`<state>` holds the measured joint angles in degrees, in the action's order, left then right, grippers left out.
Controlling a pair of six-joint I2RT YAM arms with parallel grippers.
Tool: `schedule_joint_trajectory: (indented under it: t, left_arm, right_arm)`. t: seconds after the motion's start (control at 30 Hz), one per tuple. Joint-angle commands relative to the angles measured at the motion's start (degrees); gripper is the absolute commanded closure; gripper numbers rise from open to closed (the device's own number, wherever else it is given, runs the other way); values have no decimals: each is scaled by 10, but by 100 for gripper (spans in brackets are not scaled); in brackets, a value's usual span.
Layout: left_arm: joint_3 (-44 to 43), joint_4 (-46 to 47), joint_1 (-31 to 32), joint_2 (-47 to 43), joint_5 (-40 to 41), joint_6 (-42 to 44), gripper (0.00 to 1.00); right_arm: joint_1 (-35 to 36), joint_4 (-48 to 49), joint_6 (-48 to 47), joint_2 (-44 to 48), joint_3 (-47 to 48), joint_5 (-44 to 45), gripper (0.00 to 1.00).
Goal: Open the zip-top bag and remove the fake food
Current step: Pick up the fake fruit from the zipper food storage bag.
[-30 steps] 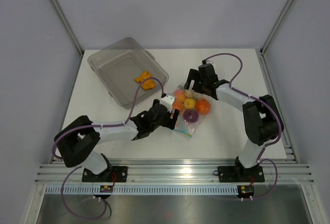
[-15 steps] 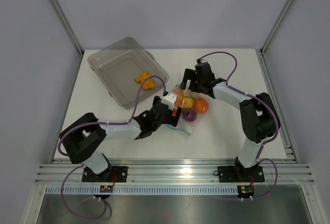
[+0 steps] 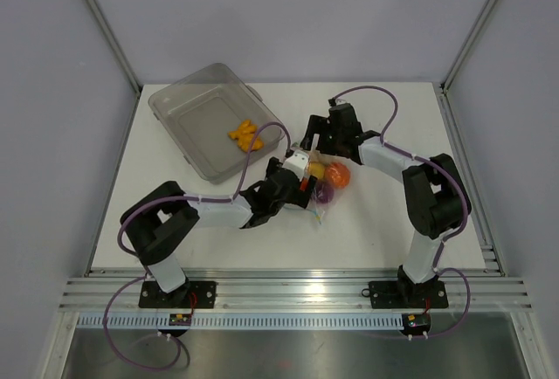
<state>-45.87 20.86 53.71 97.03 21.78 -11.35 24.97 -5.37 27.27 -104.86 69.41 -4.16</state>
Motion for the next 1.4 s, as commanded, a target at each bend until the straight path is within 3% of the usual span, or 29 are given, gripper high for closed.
schedule_joint_trajectory:
  t: [0.0,0.33,0.43,0.67,0.77,1.07,1.17,1.37]
  left_arm:
    - [-33,20,2,17,45,5,2]
    - [-77,-25,1,57,68,-4,1]
    - [-80,-31,-1,61,47,-10,6]
    - [-85,-40,-1,62,16,-17,29]
    - [-74,-35,-1,46,5,-15,33]
    - [-60,-71,-1,-13,-59,-31,38]
    - [-62,-93,-1,-29,-78,-34,39]
    - [-70,-138,-1,-66,-110,-28,43]
  right_arm:
    - [8,-32,2,-27,3,-44,8]
    - [9,-36,2,-31,1,-50,13]
    - [8,-34,6,-31,-1,-50,15]
    - [6,-37,16,-26,-5,-32,23]
    - [3,-36,22,-25,-6,-28,27]
    - [-11,-39,43,-10,-17,10,52]
    - [-12,-43,48,-3,-20,29,66]
    - [-19,-46,60,12,-31,68,67]
